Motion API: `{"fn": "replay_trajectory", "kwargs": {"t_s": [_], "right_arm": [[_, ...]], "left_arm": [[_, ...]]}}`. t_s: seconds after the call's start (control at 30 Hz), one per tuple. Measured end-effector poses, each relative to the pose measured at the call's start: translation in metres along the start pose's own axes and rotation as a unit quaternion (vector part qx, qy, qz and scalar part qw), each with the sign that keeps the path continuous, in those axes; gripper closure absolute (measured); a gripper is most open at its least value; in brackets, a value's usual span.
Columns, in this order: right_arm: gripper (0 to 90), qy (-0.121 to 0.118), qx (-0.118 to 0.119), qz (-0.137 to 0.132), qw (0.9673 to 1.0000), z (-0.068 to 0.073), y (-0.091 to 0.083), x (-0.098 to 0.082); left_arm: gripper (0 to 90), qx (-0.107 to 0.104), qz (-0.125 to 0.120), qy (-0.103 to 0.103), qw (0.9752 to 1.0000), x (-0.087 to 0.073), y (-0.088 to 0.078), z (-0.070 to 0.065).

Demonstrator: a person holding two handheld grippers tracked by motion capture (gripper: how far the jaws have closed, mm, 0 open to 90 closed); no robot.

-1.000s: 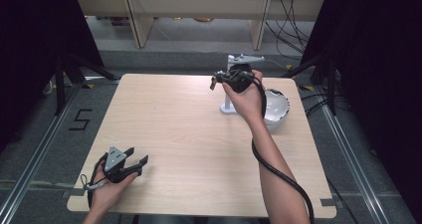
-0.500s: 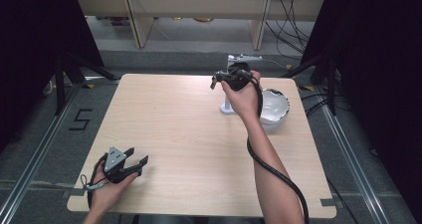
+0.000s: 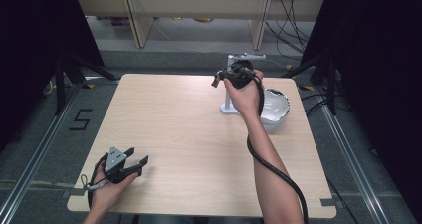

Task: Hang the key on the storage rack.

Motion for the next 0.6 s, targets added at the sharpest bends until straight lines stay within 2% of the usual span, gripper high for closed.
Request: {"fn": "replay_trajectory", "kwargs": {"t_s": [0.37,0.43,0.6], "right_arm": [[89.6,0.012,0.001,0.002,0.9999,-0.0023,0.0016,-0.001],[89.6,0.008,-0.001,0.001,1.0,-0.0042,0.0027,-0.0012],[89.5,0.016,-0.008,0.007,0.9998,-0.0083,0.0036,-0.0055]], "left_arm": [[35.9,0.0,0.0,0.0,1.0,0.0,0.0001,0.0],[35.9,0.0,0.0,0.0,1.0,0.0,0.0001,-0.0001],[35.8,-0.001,0.001,0.002,1.0,0.0,0.0001,0.0001]]}}
Point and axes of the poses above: each handheld gripper's, and its own axes: y roughly forward along the jaws, x roughly out of its top, z roughly to its left, the point moved 7 cm from there along y, roughly forward along the jaws, and after that the axes turned 10 degrees about -x, right-handed, at the moved point
